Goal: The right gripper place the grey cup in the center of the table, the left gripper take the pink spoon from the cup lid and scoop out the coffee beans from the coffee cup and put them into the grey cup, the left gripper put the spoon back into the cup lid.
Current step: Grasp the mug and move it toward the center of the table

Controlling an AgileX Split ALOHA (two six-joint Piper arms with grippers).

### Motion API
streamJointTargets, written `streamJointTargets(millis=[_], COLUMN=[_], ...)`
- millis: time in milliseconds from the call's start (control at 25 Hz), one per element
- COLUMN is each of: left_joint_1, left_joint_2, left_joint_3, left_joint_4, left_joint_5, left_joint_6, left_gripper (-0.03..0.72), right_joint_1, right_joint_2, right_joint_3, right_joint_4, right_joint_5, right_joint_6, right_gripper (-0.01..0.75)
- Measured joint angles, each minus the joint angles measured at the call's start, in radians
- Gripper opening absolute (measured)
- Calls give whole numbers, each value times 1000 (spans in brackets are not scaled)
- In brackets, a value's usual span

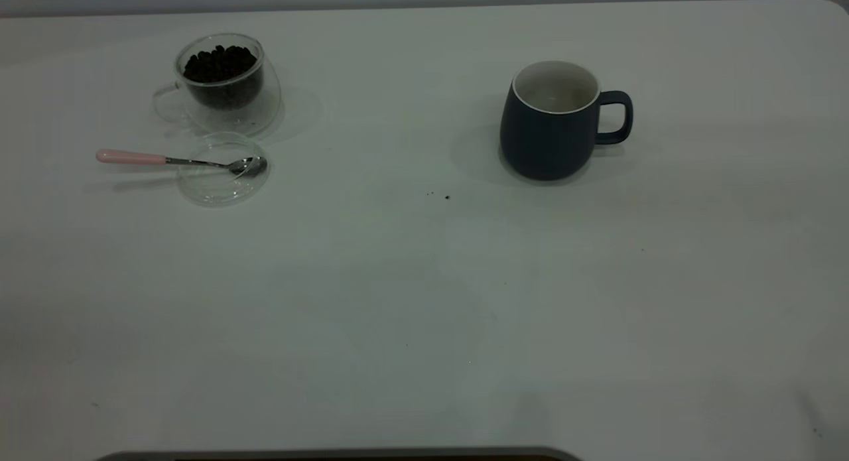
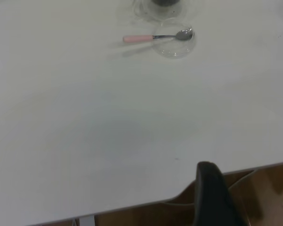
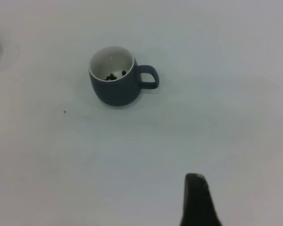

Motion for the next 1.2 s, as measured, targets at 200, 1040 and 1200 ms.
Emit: streamJointTargets(millis=[200,1040,1200], left_joint_1=[0,0,0], left_joint_2=[0,0,0], left_joint_3=[0,0,0], left_joint_4=[0,0,0], left_joint_5=[0,0,0], left_joint_6=[0,0,0], left_gripper=[445,445,445], right_joint_1=[0,0,0], right_joint_2=[321,1531,1639], right_joint_3=[-42,-811,-888], right_joint_4=[54,261,405], right_joint_5=[-151,-263,-231], right_joint_6=[-290,-1415,-1755], right_gripper=[605,587,587])
